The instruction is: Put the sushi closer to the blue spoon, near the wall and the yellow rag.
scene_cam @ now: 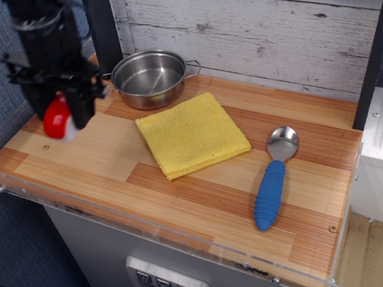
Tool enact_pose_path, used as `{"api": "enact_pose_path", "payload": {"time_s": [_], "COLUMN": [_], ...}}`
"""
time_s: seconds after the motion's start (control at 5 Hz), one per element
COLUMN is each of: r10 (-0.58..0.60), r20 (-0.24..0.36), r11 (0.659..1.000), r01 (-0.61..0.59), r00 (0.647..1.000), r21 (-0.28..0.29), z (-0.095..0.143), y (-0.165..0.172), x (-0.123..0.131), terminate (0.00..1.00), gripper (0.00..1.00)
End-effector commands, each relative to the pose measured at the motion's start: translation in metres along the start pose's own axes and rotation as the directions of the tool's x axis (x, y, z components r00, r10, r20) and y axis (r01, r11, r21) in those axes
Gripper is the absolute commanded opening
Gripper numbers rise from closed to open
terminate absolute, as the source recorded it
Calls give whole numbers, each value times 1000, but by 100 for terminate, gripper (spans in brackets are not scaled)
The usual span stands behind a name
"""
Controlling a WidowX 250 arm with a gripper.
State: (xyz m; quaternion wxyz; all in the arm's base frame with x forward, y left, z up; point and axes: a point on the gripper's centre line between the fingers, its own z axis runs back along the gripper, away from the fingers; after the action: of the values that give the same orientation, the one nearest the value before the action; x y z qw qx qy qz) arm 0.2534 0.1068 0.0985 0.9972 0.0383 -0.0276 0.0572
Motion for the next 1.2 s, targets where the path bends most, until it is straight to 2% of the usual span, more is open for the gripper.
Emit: {"api": "enact_pose_path", "payload": {"time_s": [0.0,0.2,0.4,0.6,0.8,1.0], "r10": [123,260,461,580,689,777], "r20": [84,145,170,141,113,101], "r11": [992,965,885,811,715,626], "r01": [-121,-261,-438,-551,-646,-746], "r00": [989,955,871,803,716,622], "r21": [-24,-9,-157,-195,-267,-227], "z": [25,34,32,22,11,-5], "y": [-41,-73,-90,-116,-136,-157], "x": [32,51,69,93,114,135], "terminate": [0,0,0,0,0,0], "gripper": [0,0,0,0,0,0]}}
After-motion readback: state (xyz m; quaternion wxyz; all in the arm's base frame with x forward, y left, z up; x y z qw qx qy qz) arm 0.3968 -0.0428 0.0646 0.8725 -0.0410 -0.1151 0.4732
